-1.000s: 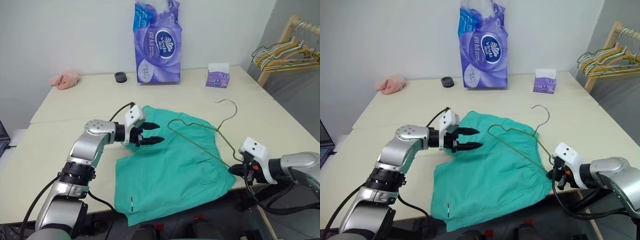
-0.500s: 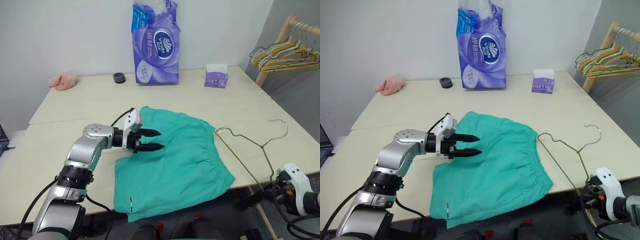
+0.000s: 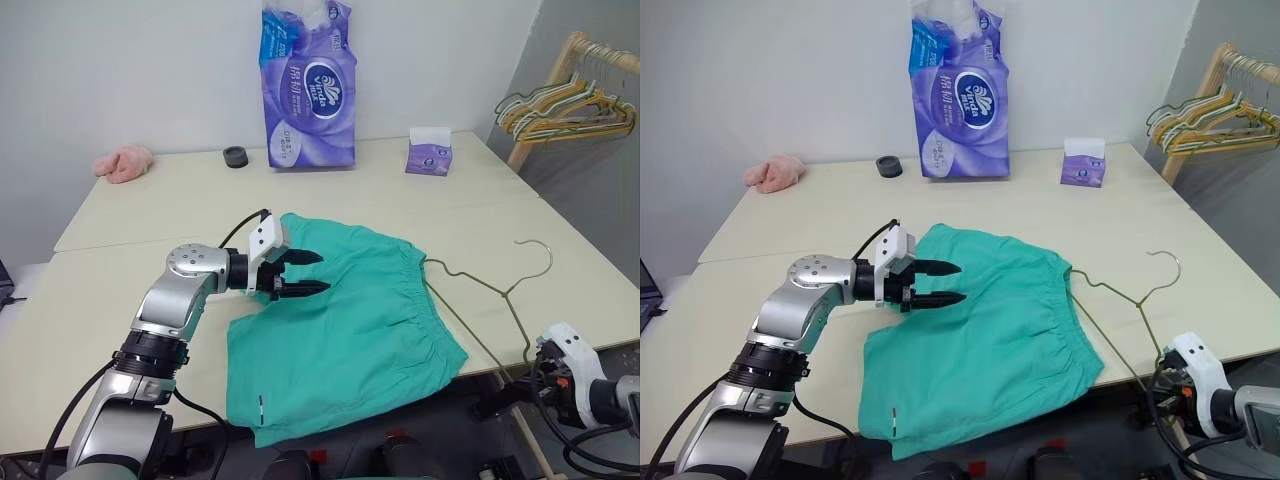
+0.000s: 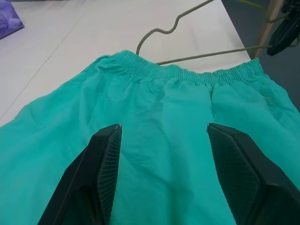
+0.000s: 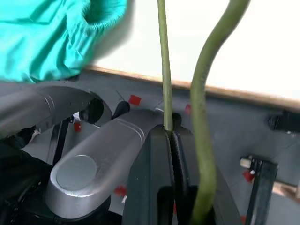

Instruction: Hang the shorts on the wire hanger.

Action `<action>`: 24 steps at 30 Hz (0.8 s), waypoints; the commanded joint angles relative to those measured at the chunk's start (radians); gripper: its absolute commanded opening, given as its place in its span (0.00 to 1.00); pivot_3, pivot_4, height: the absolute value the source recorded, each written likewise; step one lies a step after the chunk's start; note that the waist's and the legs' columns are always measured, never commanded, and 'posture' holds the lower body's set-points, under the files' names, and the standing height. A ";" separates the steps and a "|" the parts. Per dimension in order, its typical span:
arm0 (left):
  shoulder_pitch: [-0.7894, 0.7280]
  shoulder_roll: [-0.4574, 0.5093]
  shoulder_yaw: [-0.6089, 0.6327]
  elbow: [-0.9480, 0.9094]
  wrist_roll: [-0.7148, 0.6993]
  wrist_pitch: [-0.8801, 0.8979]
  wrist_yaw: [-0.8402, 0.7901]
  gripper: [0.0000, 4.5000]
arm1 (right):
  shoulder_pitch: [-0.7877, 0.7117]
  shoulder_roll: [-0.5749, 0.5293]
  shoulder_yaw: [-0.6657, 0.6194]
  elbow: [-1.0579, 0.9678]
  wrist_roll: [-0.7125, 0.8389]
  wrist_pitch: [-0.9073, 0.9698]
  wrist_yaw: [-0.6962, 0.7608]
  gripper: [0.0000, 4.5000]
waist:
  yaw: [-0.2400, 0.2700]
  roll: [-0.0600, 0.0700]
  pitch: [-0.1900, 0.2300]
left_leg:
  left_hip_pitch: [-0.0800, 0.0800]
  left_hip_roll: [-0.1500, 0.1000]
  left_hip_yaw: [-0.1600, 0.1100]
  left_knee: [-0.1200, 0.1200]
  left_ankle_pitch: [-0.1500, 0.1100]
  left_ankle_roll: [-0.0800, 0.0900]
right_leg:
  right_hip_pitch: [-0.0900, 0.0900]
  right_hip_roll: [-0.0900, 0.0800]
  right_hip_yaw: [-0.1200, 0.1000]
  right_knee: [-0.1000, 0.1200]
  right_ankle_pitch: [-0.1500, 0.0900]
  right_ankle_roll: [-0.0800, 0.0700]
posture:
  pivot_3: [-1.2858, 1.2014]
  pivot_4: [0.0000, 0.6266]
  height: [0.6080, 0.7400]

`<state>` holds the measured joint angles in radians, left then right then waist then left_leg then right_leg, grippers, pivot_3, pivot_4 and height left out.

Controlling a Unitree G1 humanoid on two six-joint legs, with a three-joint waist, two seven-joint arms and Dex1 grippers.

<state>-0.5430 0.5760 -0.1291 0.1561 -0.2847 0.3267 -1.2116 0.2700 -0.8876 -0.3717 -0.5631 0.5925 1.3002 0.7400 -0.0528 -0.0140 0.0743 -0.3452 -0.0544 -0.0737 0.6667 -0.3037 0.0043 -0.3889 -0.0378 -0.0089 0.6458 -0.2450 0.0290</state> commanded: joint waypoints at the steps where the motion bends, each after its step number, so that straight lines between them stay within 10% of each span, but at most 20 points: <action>1: -0.028 0.015 0.030 0.009 0.008 -0.035 0.019 0.68 | -0.035 -0.033 -0.002 -0.022 0.021 -0.015 0.012 0.00 | 0.000 0.000 0.000 | 0.000 0.000 0.000 0.000 0.000 0.000 | 0.000 0.000 0.000 0.000 0.000 0.000 | 0.46 0.08 1.00; 24: -0.103 0.025 0.045 0.092 0.038 -0.091 0.062 0.68 | -0.441 -0.108 0.401 0.353 -0.051 -0.121 0.108 0.00 | 0.002 -0.001 0.002 | 0.000 0.000 0.000 0.000 0.000 0.000 | -0.001 0.000 0.000 0.000 0.000 0.000 | 0.47 0.08 1.00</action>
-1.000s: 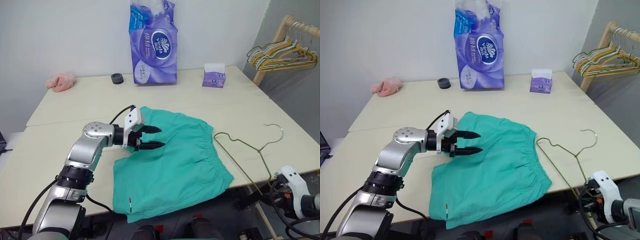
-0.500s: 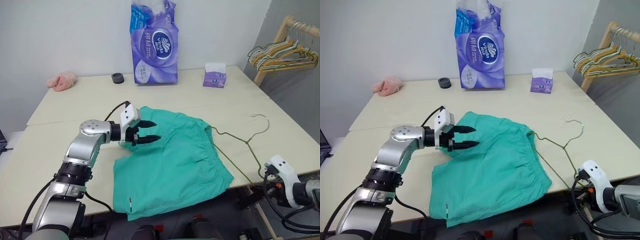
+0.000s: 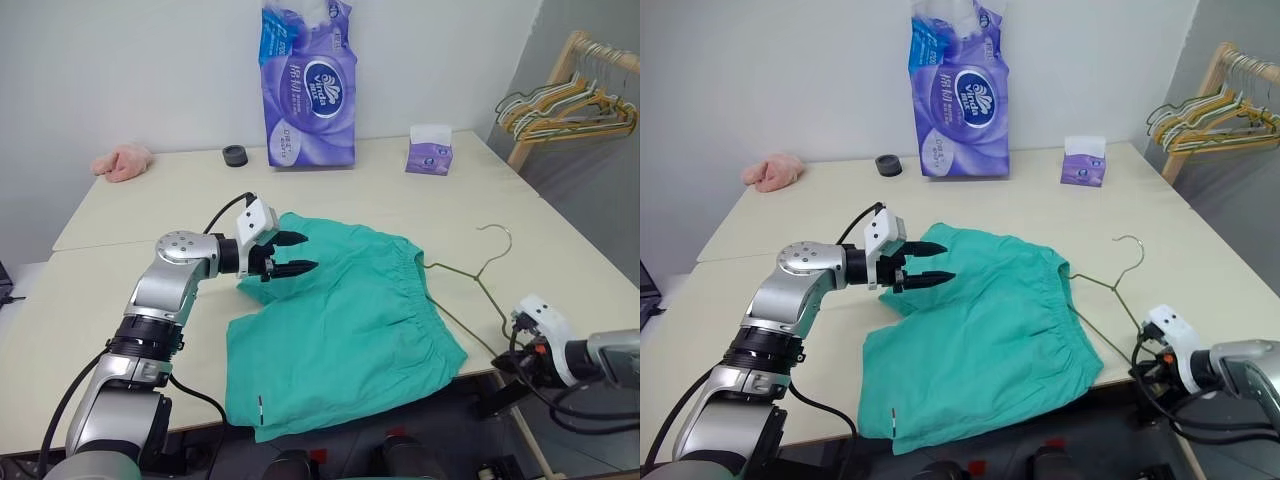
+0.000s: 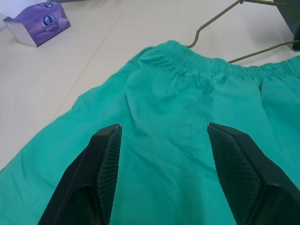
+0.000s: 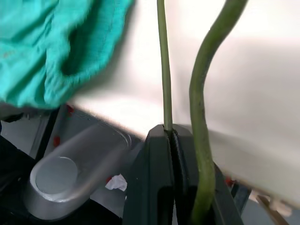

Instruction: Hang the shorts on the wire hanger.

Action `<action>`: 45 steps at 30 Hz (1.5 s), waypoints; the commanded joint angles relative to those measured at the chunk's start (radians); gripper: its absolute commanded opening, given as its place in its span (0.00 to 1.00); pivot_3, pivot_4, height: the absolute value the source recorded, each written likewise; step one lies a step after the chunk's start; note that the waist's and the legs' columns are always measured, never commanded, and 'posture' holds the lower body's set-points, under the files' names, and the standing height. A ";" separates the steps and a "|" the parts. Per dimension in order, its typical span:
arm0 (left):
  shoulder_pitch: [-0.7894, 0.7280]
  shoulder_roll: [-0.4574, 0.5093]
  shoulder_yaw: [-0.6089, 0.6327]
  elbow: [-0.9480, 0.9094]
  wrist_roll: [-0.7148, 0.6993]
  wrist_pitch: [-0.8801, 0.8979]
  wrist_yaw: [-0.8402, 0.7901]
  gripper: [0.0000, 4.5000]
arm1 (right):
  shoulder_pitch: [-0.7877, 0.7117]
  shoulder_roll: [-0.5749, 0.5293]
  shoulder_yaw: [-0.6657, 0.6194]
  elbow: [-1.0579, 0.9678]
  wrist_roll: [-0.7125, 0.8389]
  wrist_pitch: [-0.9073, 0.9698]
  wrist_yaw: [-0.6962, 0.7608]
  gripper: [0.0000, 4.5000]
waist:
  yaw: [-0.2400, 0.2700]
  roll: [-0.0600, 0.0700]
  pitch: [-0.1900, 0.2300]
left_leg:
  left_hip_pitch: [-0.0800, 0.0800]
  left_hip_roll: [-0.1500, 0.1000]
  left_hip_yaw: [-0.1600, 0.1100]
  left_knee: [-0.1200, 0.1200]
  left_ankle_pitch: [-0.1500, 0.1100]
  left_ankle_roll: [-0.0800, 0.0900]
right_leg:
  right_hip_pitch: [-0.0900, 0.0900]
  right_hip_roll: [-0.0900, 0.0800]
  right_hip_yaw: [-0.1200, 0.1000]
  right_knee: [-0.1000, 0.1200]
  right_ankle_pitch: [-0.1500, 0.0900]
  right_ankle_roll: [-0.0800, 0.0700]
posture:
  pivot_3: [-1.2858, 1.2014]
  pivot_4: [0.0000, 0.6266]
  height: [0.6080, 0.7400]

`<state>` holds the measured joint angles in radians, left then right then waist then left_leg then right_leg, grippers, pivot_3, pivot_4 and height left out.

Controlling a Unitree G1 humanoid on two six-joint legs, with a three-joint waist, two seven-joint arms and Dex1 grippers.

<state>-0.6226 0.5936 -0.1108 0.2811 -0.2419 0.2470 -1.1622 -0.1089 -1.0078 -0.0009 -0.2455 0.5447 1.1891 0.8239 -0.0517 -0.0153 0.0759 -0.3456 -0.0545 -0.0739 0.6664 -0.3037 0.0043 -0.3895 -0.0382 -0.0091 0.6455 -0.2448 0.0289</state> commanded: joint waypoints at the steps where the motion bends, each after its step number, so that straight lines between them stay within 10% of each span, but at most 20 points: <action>1: -0.024 0.007 0.027 -0.035 -0.005 -0.010 0.014 0.68 | -0.091 0.025 0.049 0.058 -0.005 -0.007 0.029 0.00 | 0.001 0.000 0.000 | 0.000 0.000 0.000 0.000 0.000 0.000 | 0.000 0.000 0.000 0.000 0.000 0.000 | 0.48 0.08 1.00; 15: -0.019 0.010 0.076 -0.062 -0.038 0.047 0.071 0.68 | -0.319 0.141 0.048 0.147 -0.027 -0.039 0.009 0.00 | 0.015 0.000 0.000 | -0.002 0.000 -0.001 -0.001 0.000 0.000 | -0.003 -0.001 0.000 0.001 0.003 -0.005 | 0.49 0.06 1.00; 20: -0.112 -0.023 0.125 0.012 -0.062 0.038 0.124 1.00 | -0.304 0.161 0.062 -0.042 -0.042 -0.088 -0.037 0.00 | 0.021 0.000 0.000 | -0.005 0.000 -0.001 -0.001 0.000 0.000 | -0.006 -0.001 0.000 0.001 0.003 -0.005 | 0.48 0.06 1.00; 24: -0.185 -0.031 0.142 0.082 -0.063 0.024 0.125 1.00 | -0.292 0.169 0.096 -0.127 -0.058 -0.116 -0.050 0.00 | 0.021 0.000 -0.001 | -0.018 -0.001 -0.001 0.005 0.002 -0.003 | -0.018 -0.001 -0.001 0.004 0.006 -0.005 | 0.48 0.06 1.00; 45: -0.274 0.014 -0.129 0.204 0.113 -0.279 -0.336 1.00 | -0.311 0.054 0.282 -0.292 -0.226 -0.316 0.042 0.00 | 0.013 0.000 -0.001 | -0.019 -0.002 0.000 0.012 0.000 0.000 | -0.017 -0.001 0.001 0.003 0.007 -0.003 | 0.47 0.05 1.00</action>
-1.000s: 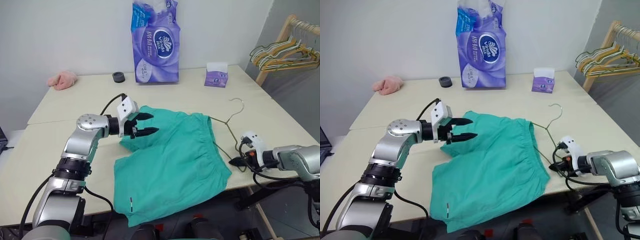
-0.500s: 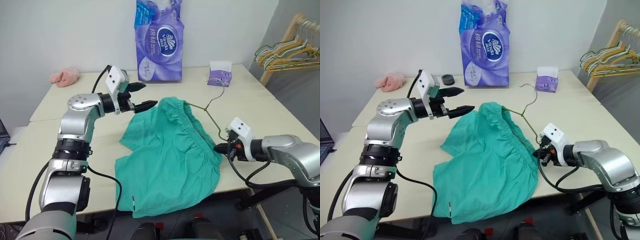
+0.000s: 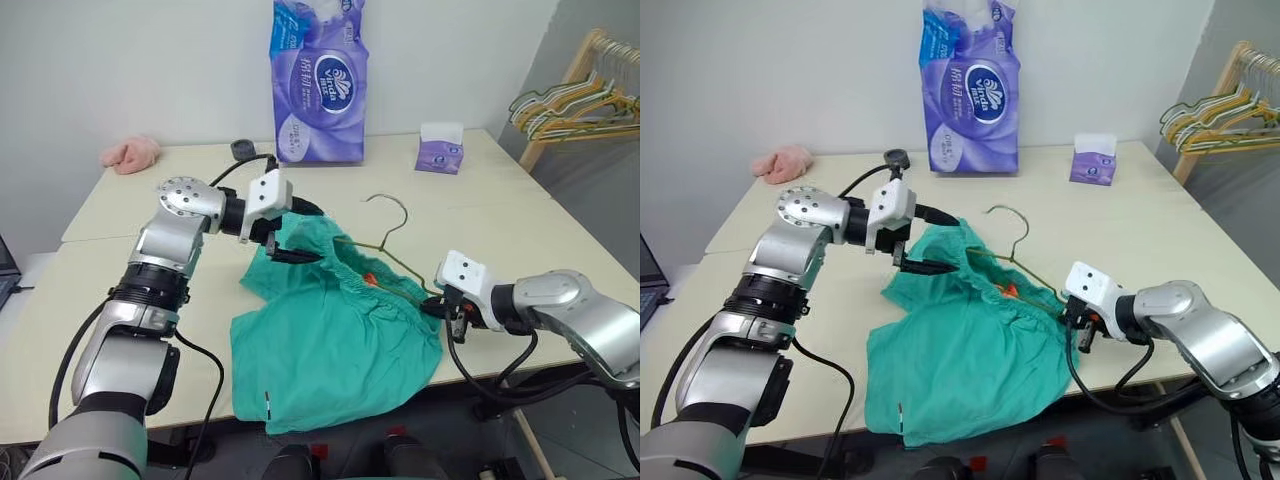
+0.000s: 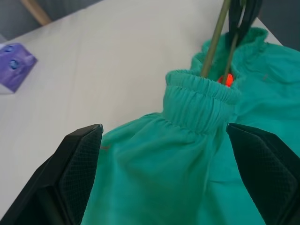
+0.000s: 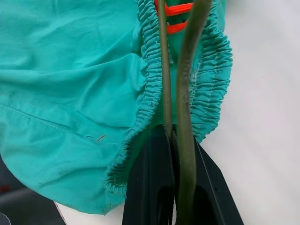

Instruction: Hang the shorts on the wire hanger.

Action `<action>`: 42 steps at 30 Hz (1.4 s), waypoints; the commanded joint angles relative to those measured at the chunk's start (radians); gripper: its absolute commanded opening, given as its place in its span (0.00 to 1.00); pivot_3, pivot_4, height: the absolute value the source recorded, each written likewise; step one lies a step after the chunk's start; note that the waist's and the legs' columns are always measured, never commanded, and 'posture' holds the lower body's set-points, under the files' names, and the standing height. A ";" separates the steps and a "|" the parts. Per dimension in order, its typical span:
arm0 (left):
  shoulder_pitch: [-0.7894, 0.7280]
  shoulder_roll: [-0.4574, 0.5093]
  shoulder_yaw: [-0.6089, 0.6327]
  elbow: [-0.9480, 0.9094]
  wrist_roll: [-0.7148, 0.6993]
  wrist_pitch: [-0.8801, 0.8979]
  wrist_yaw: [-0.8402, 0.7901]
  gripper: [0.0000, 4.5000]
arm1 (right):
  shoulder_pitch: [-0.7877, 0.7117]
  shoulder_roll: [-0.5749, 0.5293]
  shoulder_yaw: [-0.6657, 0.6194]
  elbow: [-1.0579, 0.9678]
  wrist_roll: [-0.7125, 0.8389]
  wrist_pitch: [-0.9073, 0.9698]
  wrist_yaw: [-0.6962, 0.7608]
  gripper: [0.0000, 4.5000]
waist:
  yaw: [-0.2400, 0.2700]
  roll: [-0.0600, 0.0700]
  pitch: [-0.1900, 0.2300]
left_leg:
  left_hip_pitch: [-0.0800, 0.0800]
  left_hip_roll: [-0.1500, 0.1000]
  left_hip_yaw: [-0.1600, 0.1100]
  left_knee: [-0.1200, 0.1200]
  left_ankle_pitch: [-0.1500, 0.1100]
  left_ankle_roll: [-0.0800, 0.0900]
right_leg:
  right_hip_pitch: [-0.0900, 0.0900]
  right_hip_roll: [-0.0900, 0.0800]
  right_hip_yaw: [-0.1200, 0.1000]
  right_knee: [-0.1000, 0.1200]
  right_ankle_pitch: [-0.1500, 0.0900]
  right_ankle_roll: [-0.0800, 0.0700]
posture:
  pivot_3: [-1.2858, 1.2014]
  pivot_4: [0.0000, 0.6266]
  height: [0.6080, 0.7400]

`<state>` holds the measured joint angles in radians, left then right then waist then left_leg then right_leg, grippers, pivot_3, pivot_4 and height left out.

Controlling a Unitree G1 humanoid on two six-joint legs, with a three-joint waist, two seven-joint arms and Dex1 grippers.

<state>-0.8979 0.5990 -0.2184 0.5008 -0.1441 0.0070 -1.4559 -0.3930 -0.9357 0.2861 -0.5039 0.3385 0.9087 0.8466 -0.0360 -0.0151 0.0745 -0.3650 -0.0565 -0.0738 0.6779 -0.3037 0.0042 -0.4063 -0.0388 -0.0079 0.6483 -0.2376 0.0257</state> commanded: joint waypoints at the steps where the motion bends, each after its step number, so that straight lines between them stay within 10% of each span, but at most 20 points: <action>1: 0.009 0.009 -0.029 -0.015 0.020 -0.045 -0.056 1.00 | -0.030 -0.022 -0.002 -0.038 -0.028 -0.043 0.024 0.00 | -0.005 0.000 0.000 | 0.000 0.000 0.000 0.000 0.000 0.000 | 0.000 0.000 0.000 0.000 0.000 0.000 | 0.46 0.05 1.00; 8: 0.028 -0.003 -0.046 -0.009 0.026 -0.042 -0.091 0.96 | -0.047 -0.024 0.006 -0.050 -0.062 -0.074 0.050 0.00 | -0.015 0.000 0.000 | 0.000 0.000 0.000 0.000 0.000 0.000 | 0.000 0.000 0.000 0.001 0.000 0.000 | 0.46 0.05 1.00; 23: 0.055 -0.023 -0.050 -0.005 0.041 -0.021 -0.088 0.00 | -0.040 -0.005 0.007 -0.069 -0.122 -0.191 0.105 0.00 | -0.019 0.000 0.000 | 0.000 0.000 0.000 0.001 0.000 0.000 | 0.000 0.000 0.000 0.001 0.000 0.000 | 0.46 0.06 1.00; 31: 0.058 -0.024 -0.052 -0.014 0.044 -0.001 -0.092 0.00 | -0.019 -0.043 0.016 -0.048 -0.190 -0.315 0.171 0.00 | -0.020 0.000 0.000 | 0.000 0.000 0.000 0.001 0.000 0.000 | 0.000 0.000 0.000 0.002 0.000 0.000 | 0.46 0.05 1.00; 42: 0.068 -0.022 -0.053 -0.024 0.055 -0.002 -0.088 0.00 | 0.033 -0.212 -0.169 0.105 -0.246 -0.435 0.227 0.75 | -0.018 0.000 0.000 | 0.001 0.000 0.000 0.002 0.000 0.000 | 0.000 0.000 0.000 0.002 0.000 0.000 | 0.46 0.06 1.00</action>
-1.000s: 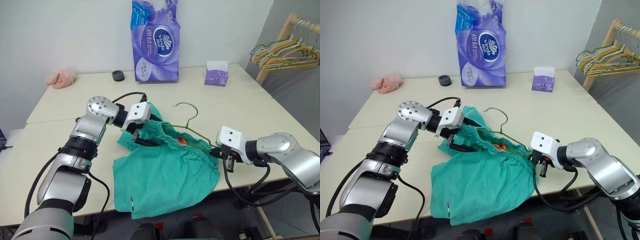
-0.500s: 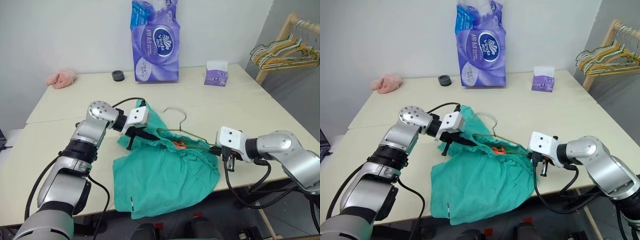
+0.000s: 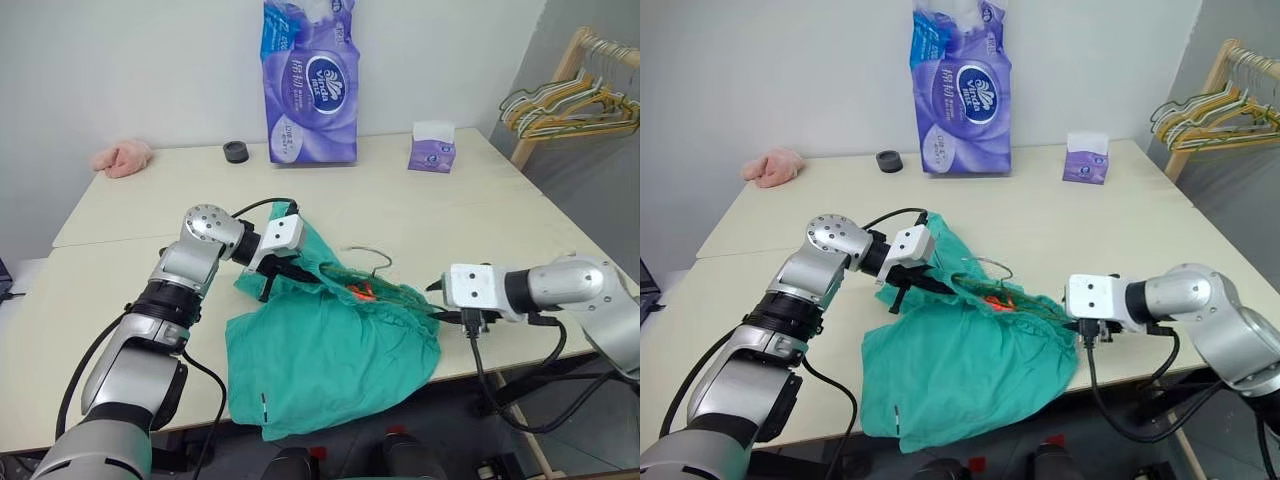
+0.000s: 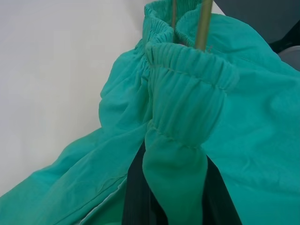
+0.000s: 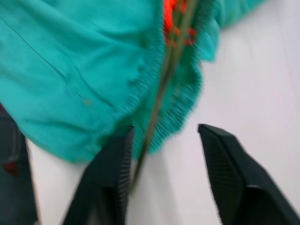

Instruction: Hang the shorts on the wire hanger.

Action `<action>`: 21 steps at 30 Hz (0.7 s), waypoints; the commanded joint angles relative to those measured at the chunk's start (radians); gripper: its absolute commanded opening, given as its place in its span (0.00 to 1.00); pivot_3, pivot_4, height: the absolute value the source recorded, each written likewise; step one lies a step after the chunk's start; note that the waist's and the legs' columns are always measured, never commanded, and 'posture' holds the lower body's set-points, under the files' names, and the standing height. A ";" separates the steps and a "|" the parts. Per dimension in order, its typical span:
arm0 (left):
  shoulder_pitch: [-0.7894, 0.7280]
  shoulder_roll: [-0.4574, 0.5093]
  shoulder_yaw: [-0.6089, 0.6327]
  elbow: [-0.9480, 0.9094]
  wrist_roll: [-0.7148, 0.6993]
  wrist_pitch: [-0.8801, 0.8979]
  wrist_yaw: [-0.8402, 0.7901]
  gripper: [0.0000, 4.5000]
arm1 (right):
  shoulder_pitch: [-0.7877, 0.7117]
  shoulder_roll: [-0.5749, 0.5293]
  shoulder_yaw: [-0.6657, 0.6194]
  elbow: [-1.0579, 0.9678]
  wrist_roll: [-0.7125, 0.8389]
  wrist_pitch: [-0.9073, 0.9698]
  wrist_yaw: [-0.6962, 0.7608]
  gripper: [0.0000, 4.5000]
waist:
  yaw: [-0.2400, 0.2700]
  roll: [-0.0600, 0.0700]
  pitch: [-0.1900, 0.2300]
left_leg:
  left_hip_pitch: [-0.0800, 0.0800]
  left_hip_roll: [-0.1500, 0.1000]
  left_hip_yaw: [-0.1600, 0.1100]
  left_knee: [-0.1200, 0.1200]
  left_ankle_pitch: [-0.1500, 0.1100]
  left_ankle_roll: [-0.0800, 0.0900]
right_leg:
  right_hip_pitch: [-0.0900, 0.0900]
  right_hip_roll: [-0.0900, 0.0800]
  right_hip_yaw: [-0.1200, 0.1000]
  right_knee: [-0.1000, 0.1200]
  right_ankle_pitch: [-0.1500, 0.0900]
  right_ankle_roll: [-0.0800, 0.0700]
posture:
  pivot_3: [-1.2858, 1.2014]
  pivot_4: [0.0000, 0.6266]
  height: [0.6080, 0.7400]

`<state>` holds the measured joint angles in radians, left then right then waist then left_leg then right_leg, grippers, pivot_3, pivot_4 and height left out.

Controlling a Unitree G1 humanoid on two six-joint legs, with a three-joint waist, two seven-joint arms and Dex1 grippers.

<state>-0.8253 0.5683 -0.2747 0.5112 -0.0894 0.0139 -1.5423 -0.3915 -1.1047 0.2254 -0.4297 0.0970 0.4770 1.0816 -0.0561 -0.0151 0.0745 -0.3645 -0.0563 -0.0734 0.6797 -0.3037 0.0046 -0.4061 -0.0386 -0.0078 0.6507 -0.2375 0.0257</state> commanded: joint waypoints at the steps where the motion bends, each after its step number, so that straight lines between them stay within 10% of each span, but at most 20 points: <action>1: -0.005 0.009 0.004 -0.033 0.001 -0.011 0.002 0.00 | 0.070 -0.047 -0.154 0.036 0.009 0.015 -0.021 0.83 | 0.005 0.000 0.000 | 0.000 0.000 0.000 0.000 0.000 0.000 | 0.000 0.000 0.000 0.000 0.000 0.000 | 0.46 0.06 1.00; 3: -0.006 0.009 0.006 -0.031 0.002 -0.013 0.006 0.00 | 0.163 -0.024 -0.256 0.032 0.046 0.061 -0.054 0.97 | 0.009 -0.001 0.000 | 0.000 0.000 -0.001 0.000 0.000 0.000 | 0.001 0.000 -0.001 0.000 0.000 0.000 | 0.46 0.06 1.00; 9: -0.017 -0.004 0.034 -0.023 -0.019 0.018 0.030 0.00 | 0.529 0.177 -0.479 -0.090 0.127 0.069 -0.147 0.99 | 0.017 -0.003 -0.002 | 0.000 0.001 0.000 0.000 0.000 0.000 | 0.001 0.000 0.000 0.001 0.000 0.000 | 0.46 0.07 1.00; 21: -0.013 0.000 0.099 -0.022 -0.094 0.161 0.053 0.00 | 0.663 0.441 -0.393 -0.269 0.183 0.179 -0.357 0.99 | 0.002 0.000 -0.003 | 0.005 0.000 0.004 0.002 0.000 0.001 | 0.001 0.001 0.004 0.009 -0.002 0.003 | 0.46 0.06 1.00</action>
<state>-0.8275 0.5548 -0.2045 0.5084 -0.1606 0.1733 -1.4897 0.2936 -0.6717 -0.1601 -0.6523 0.2581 0.6400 0.7501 -0.0540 -0.0152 0.0719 -0.3597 -0.0559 -0.0698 0.6812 -0.3041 0.0057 -0.4052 -0.0379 -0.0033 0.6593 -0.2380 0.0262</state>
